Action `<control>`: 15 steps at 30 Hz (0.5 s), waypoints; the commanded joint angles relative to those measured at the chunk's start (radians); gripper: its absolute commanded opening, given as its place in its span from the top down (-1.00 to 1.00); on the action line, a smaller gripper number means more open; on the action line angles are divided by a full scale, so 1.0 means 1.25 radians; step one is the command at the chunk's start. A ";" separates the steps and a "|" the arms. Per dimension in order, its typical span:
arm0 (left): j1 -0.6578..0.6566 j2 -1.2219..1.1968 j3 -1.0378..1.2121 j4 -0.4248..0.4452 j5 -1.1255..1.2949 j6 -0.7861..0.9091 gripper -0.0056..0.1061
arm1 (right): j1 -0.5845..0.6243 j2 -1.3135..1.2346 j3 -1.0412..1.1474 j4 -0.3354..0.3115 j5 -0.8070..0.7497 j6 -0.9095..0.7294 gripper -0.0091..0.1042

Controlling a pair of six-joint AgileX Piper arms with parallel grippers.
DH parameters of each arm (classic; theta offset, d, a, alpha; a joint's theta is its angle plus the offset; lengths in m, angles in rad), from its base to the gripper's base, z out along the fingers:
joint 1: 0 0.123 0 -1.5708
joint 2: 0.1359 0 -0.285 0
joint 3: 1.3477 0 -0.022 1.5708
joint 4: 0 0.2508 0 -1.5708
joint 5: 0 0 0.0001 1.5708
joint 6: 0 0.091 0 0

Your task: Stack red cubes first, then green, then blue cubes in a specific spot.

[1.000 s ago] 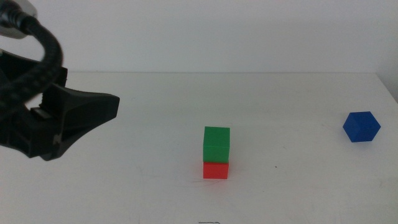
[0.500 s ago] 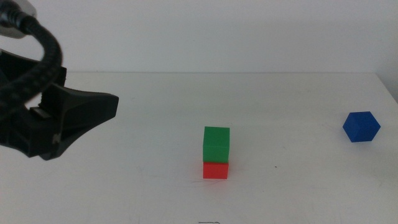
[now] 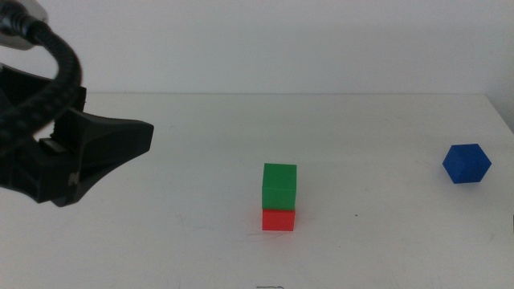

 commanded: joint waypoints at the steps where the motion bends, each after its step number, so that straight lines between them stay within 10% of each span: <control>1: -0.002 -0.003 -0.023 -0.016 -0.054 -0.004 -0.78 | -0.004 0.014 -0.030 -0.007 -0.026 -0.013 -0.37; 15: -0.002 -0.003 -0.023 -0.016 -0.054 -0.005 -0.78 | -0.005 0.304 -0.264 -0.066 -0.040 -0.069 -0.38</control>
